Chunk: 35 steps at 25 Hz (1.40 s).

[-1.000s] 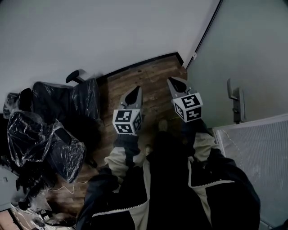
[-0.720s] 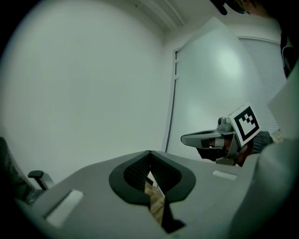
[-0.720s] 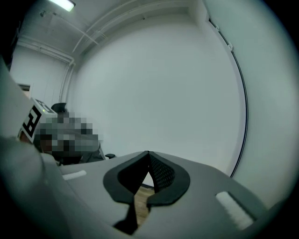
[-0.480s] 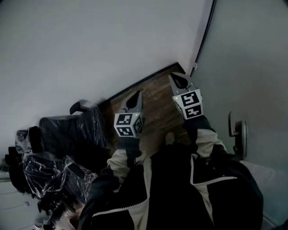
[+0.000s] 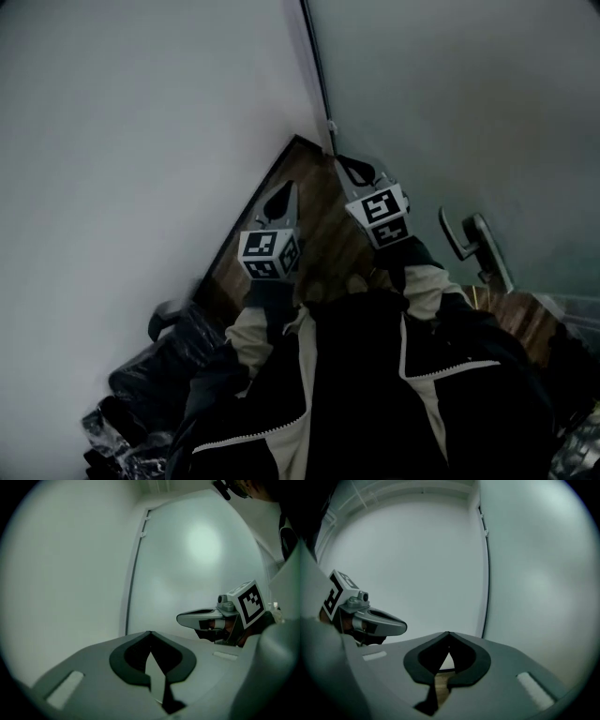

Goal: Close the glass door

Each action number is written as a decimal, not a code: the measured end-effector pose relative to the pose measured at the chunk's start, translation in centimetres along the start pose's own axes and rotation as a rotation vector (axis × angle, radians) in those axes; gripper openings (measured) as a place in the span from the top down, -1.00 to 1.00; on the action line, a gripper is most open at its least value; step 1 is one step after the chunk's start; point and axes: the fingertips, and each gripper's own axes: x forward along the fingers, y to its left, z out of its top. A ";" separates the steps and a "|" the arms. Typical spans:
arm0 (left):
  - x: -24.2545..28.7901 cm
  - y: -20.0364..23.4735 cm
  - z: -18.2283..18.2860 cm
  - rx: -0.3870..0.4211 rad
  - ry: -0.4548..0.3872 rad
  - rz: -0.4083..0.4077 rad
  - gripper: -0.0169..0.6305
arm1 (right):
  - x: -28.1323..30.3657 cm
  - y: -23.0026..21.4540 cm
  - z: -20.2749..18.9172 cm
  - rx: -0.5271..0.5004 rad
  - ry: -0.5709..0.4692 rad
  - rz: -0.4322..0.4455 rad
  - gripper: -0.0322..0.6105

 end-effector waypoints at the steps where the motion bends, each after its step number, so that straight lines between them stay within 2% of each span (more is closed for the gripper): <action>1: 1.3 -1.1 0.2 0.017 0.009 -0.063 0.95 | -0.8 -1.2 0.0 0.001 0.008 -0.057 0.89; 5: 5.1 -5.6 1.1 0.090 0.031 -0.329 0.95 | -4.8 -4.7 -0.5 0.061 0.012 -0.301 0.89; 10: 6.2 -10.7 0.8 0.152 0.036 -0.588 0.95 | -9.7 -5.2 -1.9 0.130 0.012 -0.531 0.89; 14: 5.4 -16.5 -0.2 0.189 0.041 -0.820 0.95 | -17.2 -5.0 -4.7 0.198 0.033 -0.787 0.89; 16: 5.0 -18.9 -0.7 0.185 0.048 -0.900 0.95 | -21.1 -4.7 -6.1 0.224 0.052 -0.893 0.89; 19: 4.4 -21.9 -1.2 0.187 0.057 -0.967 0.95 | -25.8 -4.1 -7.4 0.251 0.071 -0.997 0.89; 23: 2.8 -26.3 -2.4 0.196 0.062 -1.061 0.95 | -31.0 -3.4 -9.5 0.278 0.098 -1.099 0.89; 27: 3.3 -28.7 -3.2 0.194 0.061 -1.103 0.95 | -32.2 -4.2 -10.8 0.258 0.141 -1.122 0.89; 30: 3.8 -29.7 -3.7 0.192 0.066 -1.115 0.95 | -32.1 -4.8 -11.4 0.202 0.201 -1.112 0.89; 32: 3.9 -30.2 -3.6 0.188 0.068 -1.122 0.95 | -32.0 -4.8 -11.4 0.096 0.308 -1.099 0.88; 33: 3.9 -30.3 -3.4 0.186 0.068 -1.123 0.95 | -31.8 -4.9 -11.4 0.017 0.391 -1.085 0.71; 34: 4.1 -30.4 -3.2 0.184 0.068 -1.123 0.95 | -31.4 -4.9 -11.4 -0.072 0.485 -1.065 0.33; 35: 4.2 -30.5 -3.0 0.182 0.066 -1.123 0.95 | -31.0 -5.0 -11.6 -0.162 0.577 -1.041 0.23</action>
